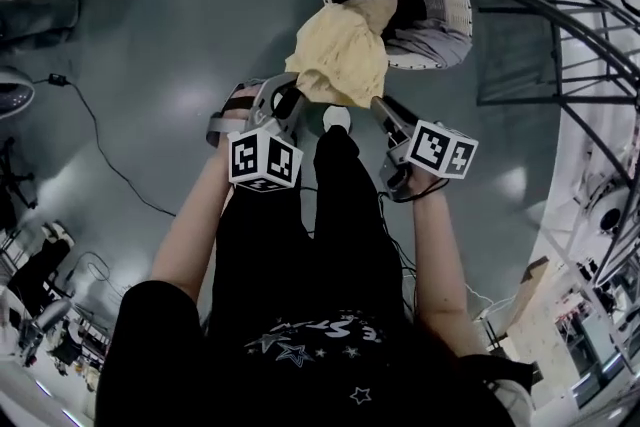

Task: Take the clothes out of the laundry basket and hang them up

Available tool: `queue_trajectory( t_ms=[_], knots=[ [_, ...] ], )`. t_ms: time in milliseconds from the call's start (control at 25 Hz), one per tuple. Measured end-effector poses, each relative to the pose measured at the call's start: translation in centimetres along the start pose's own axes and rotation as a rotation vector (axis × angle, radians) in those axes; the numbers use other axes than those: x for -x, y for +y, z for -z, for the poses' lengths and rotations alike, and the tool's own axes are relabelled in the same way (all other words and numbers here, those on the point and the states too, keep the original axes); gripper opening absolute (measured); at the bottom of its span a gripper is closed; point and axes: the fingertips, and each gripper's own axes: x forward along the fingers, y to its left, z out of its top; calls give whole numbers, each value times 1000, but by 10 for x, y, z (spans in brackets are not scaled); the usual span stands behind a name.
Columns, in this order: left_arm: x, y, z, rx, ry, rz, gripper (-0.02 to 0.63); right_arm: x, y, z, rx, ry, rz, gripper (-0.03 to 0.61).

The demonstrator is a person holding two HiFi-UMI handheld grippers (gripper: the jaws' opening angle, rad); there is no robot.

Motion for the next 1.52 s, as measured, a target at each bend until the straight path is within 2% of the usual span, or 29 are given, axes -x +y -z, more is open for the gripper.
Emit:
queue_trajectory(
  t_ms=[120,240,480,560,640,960,1160,1360,1440,1520],
  knots=[
    [3,2,-7,-16,-1,17,52,15,-8,0,5,-32,4,138],
    [6,4,-17,-14,-10,32,51,29,-17,8,85,-35,22,145],
    [3,13,-50,-27,-48,50,52,20,-27,35,481,42,77,183],
    [2,15,-63,-35,-65,61,52,11,-24,46,578,49,83,201],
    [1,18,-78,-59,-83,72,52,3,-21,54,632,35,90,218],
    [-9,12,-134,-198,-133,161,52,-25,4,56,752,-101,152,253],
    [-15,7,-163,-294,-165,228,52,-28,18,38,793,-272,296,255],
    [-9,5,-180,-284,-185,260,52,-28,22,25,793,-368,427,255],
    [-4,7,-184,-273,-195,268,52,-24,22,17,775,-420,494,225],
    [1,11,-183,-269,-199,269,52,-12,24,10,741,-485,549,126]
  ],
)
